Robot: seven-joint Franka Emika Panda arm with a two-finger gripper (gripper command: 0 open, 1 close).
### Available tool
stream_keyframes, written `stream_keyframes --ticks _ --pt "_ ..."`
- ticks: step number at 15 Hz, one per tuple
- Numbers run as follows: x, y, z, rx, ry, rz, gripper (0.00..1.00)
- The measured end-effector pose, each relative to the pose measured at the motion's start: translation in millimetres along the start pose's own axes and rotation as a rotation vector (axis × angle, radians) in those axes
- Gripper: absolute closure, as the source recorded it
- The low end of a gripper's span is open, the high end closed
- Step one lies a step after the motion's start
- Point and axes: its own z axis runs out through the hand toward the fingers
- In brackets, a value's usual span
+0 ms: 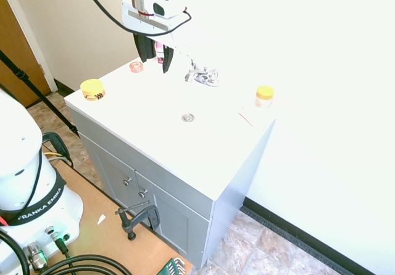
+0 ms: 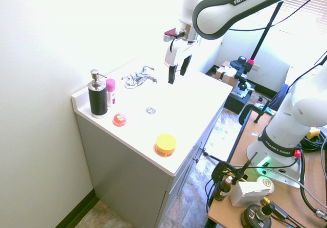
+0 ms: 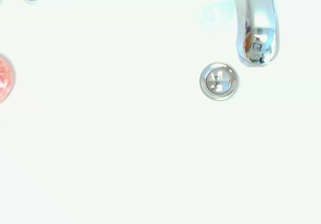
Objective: Turn off the cold water
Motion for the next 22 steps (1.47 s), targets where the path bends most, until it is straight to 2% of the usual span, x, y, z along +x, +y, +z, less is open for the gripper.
stream_keyframes --ticks 3,6,12,17,22 --pt "8 2 -2 0.005 0.016 0.016 0.0" --pt "44 5 -3 0.007 0.051 0.061 0.0" --pt "117 -24 21 -0.018 0.095 0.132 0.0" --pt "151 -55 41 -0.03 0.102 0.149 0.0" --pt "176 -58 58 -0.065 0.112 0.162 0.0"
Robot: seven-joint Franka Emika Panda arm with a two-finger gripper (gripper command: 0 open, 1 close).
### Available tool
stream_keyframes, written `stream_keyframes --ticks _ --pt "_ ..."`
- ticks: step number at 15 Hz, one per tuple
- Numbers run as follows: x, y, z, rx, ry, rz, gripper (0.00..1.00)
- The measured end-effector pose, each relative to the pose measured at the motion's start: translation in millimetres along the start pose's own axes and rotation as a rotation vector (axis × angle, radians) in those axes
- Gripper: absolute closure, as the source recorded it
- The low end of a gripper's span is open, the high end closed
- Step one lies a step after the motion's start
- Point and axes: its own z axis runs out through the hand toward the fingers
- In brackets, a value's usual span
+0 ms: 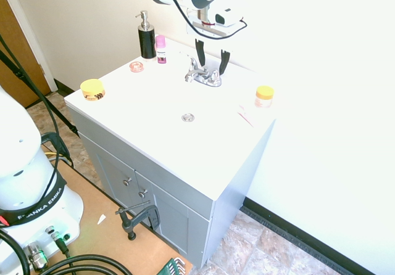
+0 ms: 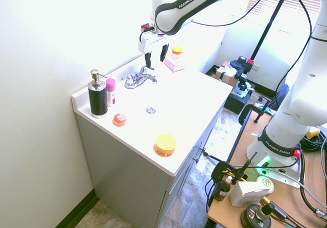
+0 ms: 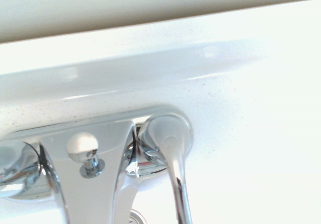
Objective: Turn off the cold water
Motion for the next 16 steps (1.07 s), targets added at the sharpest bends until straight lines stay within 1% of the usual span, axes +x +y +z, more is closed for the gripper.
stream_keyframes --ticks 8,13,16 --pt "19 18 22 -0.042 0.003 0.029 0.0" --pt "37 24 34 -0.029 0.042 0.047 0.0" --pt "55 18 37 -0.016 0.068 0.061 0.0"
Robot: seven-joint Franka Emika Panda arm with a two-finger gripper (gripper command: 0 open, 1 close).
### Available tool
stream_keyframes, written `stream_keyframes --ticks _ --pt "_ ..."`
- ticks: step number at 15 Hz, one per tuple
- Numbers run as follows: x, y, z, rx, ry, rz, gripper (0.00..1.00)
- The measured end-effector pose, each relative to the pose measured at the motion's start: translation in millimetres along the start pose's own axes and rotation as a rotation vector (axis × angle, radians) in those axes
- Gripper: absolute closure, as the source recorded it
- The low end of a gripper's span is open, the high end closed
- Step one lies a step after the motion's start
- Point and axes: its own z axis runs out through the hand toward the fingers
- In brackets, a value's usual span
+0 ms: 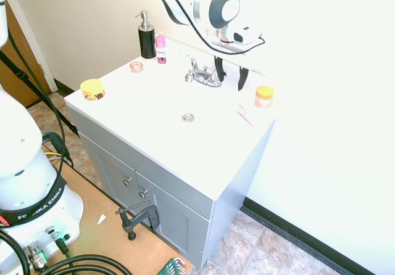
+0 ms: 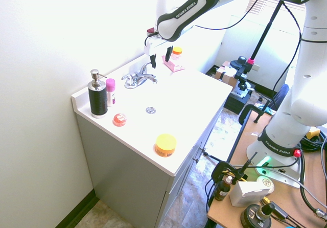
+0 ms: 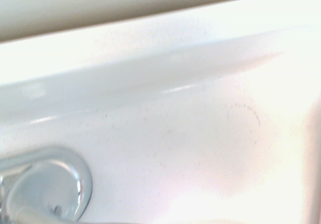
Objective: Turn off the cold water
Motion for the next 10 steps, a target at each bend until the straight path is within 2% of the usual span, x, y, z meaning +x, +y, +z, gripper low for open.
stream_keyframes --ticks 3,5,7,10 --pt "6 -6 0 0.006 0.005 0.01 0.0" --pt "2 -6 -8 0.019 -0.034 0.024 0.0" --pt "-17 -2 -29 0.061 -0.086 0.007 0.0" --pt "-56 30 -64 0.115 -0.143 -0.038 0.0"
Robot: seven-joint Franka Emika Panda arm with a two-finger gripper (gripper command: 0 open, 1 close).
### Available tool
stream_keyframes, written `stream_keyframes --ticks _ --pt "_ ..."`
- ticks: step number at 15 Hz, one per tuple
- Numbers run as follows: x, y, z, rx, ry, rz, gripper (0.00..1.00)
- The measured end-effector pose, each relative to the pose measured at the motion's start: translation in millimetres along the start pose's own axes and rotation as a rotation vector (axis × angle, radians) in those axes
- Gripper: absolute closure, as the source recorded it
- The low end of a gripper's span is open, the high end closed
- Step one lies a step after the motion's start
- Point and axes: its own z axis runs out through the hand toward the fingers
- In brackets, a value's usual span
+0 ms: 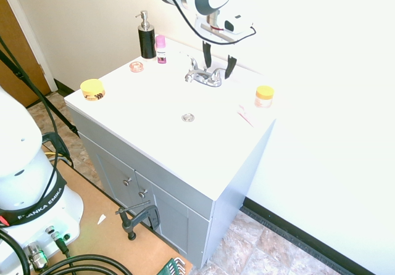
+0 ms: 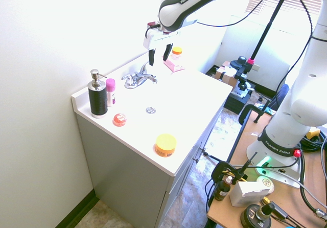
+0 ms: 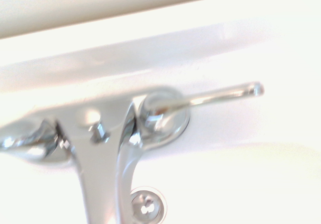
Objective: Turn off the cold water
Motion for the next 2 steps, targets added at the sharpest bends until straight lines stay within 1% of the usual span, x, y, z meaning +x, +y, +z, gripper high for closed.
stream_keyframes --ticks 2 --pt "-32 20 -11 0.007 -0.02 -0.026 0.0"
